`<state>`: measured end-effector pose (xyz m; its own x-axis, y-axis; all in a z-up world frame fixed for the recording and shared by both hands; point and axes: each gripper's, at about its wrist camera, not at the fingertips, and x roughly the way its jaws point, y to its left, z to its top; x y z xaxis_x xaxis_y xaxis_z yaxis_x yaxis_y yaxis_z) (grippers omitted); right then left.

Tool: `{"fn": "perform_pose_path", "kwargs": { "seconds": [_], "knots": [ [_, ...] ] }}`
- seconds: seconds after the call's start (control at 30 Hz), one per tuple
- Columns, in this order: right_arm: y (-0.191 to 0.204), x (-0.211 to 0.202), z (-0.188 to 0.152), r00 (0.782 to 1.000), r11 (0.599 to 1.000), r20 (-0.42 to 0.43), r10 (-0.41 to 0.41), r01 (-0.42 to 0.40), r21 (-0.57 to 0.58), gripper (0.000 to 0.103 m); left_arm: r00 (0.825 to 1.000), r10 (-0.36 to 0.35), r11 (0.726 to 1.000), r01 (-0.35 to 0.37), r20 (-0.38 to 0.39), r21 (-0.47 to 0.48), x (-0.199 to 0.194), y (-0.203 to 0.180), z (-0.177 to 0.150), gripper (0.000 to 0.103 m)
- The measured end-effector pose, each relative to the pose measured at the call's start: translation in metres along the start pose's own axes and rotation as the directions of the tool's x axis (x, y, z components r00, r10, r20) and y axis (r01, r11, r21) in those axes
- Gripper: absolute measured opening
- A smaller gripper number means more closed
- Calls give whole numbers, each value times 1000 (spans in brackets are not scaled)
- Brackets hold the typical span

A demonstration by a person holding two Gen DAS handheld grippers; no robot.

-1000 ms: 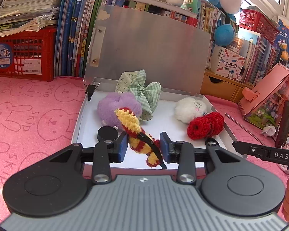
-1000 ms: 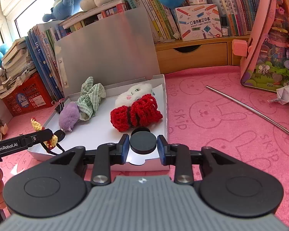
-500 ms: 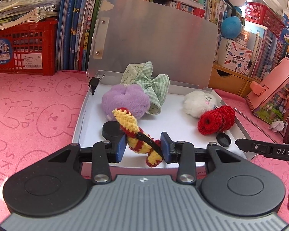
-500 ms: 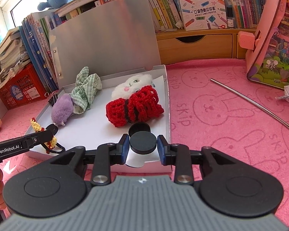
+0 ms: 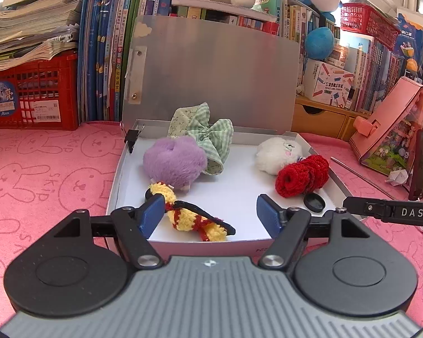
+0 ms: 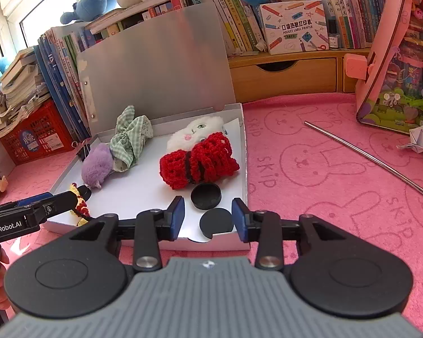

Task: Organize objects
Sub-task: 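Open both grippers to drop the snake and black lid in the box, then withdraw both tools from the box toward the black lid and clear lid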

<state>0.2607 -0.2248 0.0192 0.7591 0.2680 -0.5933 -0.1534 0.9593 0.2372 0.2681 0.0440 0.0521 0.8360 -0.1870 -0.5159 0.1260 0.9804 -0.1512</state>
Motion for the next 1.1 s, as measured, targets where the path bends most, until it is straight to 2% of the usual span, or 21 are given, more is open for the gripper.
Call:
{"fn": "perform_pose_path", "kwargs": {
  "seconds": [0.4, 0.5, 0.63, 1.1],
  "knots": [
    [11, -29, -14, 1000, 998, 27, 17, -15, -67, 57, 1000, -26, 999, 25, 13, 49, -32, -11, -11, 77],
    [13, -37, -19, 999, 997, 28, 29, -27, -73, 58, 999, -35, 997, 33, 19, 70, -42, -15, -16, 82],
    [15, -47, -27, 999, 995, 27, 44, -41, -86, 60, 998, -53, 995, 51, 27, 89, -57, -21, -22, 83],
    [25, -77, -55, 997, 989, 45, 61, -55, -140, 64, 994, -106, 991, 103, 25, 81, -95, -29, -45, 85]
  ]
}}
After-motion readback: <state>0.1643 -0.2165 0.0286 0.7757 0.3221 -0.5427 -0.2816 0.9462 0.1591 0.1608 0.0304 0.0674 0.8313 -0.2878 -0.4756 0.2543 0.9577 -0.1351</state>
